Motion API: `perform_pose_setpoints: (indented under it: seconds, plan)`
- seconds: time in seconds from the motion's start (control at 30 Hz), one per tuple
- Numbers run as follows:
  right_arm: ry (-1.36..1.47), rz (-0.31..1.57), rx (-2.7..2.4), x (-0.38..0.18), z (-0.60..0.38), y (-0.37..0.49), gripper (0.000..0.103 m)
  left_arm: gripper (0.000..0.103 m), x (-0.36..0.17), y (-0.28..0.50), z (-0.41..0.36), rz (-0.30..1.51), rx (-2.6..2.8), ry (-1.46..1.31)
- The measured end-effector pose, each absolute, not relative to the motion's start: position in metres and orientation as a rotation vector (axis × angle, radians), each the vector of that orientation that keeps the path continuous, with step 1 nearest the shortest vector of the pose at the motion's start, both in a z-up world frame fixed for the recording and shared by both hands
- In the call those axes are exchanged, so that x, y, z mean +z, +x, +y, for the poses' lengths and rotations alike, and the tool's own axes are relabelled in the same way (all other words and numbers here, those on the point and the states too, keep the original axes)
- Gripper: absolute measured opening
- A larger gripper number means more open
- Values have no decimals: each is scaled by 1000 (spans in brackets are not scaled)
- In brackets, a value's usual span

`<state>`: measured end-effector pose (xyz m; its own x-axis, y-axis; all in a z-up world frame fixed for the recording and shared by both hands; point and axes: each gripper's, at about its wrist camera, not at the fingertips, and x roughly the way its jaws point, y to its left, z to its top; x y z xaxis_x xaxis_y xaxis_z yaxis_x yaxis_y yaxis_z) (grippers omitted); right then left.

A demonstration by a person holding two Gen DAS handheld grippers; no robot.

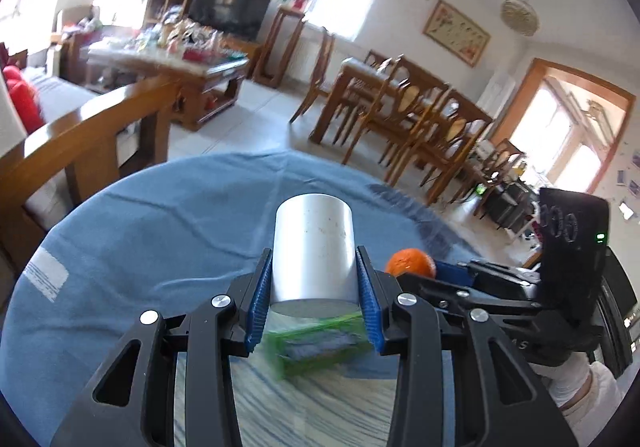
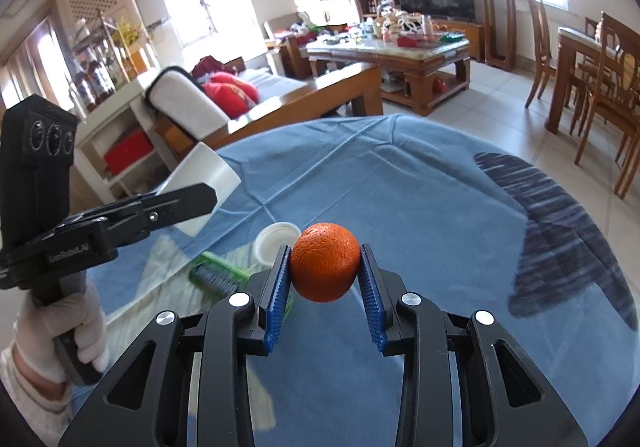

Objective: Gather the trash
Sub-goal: 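Grasp the white cup with the left tool while the right tool grasps the orange, then carry the white cup and orange over the black bin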

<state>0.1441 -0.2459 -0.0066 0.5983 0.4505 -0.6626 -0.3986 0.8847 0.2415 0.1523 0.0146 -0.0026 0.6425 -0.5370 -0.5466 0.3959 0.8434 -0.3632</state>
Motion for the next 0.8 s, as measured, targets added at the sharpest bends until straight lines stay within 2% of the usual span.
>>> perform_pose_setpoints:
  seconds: [0.4,0.8]
  plan:
    - [191,681,433,39,-349,29,34,39,43,60,-83,606,-748,-118]
    - [373,596,182,39,-538,-87,34,39,16,-9,-246,651,-1026,-1]
